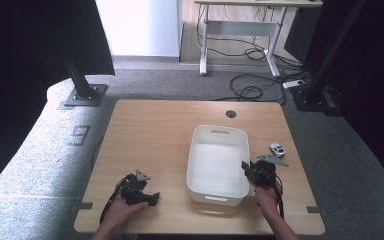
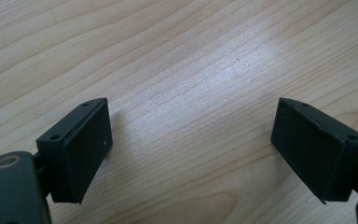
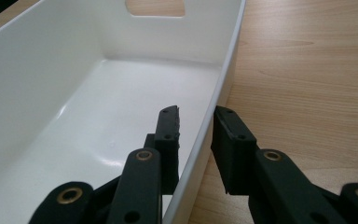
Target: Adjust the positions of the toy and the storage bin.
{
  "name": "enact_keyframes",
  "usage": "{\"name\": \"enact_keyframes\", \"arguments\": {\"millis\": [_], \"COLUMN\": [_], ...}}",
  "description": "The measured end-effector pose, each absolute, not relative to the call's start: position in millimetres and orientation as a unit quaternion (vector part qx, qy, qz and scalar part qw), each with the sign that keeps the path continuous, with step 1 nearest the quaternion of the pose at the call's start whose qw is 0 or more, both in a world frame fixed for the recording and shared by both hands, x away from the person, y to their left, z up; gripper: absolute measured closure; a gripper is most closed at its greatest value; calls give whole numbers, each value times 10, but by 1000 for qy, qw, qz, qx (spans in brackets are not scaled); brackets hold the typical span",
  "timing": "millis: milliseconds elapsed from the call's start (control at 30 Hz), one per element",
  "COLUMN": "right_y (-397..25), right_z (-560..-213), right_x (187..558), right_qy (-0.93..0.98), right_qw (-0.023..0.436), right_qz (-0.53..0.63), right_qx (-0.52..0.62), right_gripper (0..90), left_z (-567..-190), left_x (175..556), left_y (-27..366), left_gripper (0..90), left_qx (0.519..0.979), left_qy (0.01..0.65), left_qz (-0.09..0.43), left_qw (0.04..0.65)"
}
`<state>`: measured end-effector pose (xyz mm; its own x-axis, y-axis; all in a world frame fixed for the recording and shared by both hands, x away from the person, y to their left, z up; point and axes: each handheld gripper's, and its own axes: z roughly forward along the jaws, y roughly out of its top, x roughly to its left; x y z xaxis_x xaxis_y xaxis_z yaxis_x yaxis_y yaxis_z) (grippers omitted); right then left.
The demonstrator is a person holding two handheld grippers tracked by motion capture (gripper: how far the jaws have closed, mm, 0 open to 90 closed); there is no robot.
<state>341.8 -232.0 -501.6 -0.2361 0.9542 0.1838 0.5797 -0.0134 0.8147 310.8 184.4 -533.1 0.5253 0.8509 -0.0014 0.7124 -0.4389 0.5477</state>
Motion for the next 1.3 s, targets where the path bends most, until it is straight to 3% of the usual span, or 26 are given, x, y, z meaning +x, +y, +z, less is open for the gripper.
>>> {"name": "enact_keyframes", "arguments": {"millis": [1300], "right_y": [-2137], "right_z": [-5029], "right_x": [3498], "right_qy": [664], "right_qw": [216], "right_qz": [429], "right_qx": [574], "right_gripper": [717], "left_z": [-5333], "left_x": [3104], "left_y": [1841], "left_gripper": [127], "left_qx": [836], "left_qy": [467], "left_qz": [138], "left_qw": [251]}}
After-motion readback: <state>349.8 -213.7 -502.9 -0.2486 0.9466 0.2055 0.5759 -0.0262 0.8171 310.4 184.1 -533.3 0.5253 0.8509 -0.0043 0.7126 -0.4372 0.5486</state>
